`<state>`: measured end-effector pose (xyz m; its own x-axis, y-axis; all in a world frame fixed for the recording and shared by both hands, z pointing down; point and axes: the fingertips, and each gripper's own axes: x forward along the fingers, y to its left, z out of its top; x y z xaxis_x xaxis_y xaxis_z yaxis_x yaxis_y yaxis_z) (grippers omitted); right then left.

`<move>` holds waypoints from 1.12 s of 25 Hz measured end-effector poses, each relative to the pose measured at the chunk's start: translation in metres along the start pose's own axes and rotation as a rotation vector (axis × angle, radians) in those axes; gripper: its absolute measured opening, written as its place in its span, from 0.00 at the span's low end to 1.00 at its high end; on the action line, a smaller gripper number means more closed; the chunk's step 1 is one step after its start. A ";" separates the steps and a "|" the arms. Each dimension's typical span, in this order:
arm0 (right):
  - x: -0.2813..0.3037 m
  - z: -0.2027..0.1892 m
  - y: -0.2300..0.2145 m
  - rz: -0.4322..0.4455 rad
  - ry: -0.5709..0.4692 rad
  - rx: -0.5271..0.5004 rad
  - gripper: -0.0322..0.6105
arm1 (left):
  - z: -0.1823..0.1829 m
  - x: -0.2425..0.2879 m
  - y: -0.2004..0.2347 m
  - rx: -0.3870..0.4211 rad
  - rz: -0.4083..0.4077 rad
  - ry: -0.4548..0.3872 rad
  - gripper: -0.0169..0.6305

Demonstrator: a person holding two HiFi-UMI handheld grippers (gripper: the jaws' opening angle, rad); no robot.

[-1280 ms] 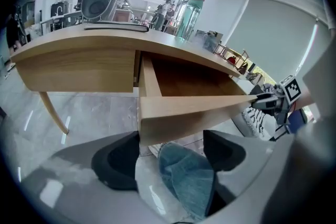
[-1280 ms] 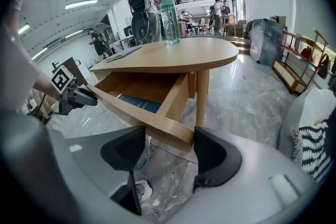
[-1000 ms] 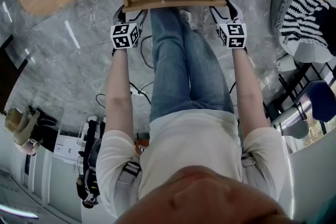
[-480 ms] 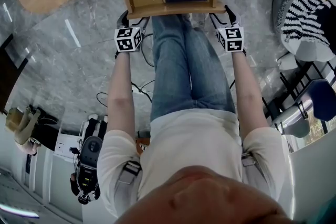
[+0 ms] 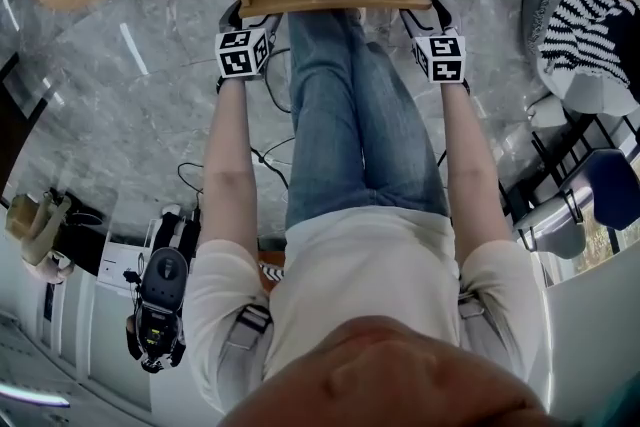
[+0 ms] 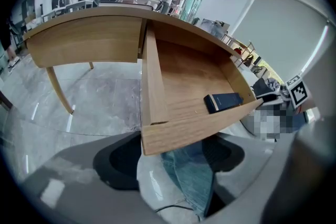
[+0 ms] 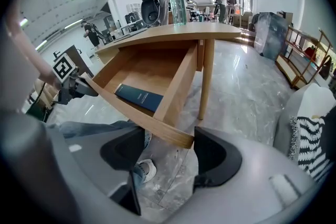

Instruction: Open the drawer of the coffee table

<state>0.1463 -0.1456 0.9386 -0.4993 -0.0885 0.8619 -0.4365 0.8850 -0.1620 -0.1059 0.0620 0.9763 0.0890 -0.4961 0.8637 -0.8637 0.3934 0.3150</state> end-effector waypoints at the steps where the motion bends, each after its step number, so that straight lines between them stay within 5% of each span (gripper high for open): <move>1: -0.001 0.000 0.000 -0.001 0.005 -0.002 0.51 | 0.000 -0.001 0.000 -0.003 0.003 0.008 0.60; 12: -0.018 0.000 0.003 -0.049 0.076 0.031 0.47 | -0.003 -0.026 -0.008 -0.135 0.036 0.069 0.60; 16: -0.037 0.010 0.008 -0.079 0.034 0.067 0.32 | 0.003 -0.044 -0.012 -0.120 0.043 0.083 0.59; 23: -0.064 0.043 0.031 -0.098 -0.037 0.091 0.06 | 0.034 -0.091 -0.010 -0.154 0.111 -0.016 0.19; 26: -0.075 0.057 0.051 -0.096 -0.068 0.101 0.05 | 0.048 -0.107 -0.019 -0.118 0.118 -0.057 0.03; 28: -0.086 0.065 0.068 -0.095 -0.098 0.111 0.05 | 0.057 -0.119 -0.030 -0.098 0.110 -0.086 0.03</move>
<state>0.1108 -0.1078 0.8228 -0.5198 -0.2182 0.8259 -0.5624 0.8152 -0.1386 -0.1192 0.0647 0.8418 -0.0498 -0.5089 0.8594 -0.8128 0.5207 0.2613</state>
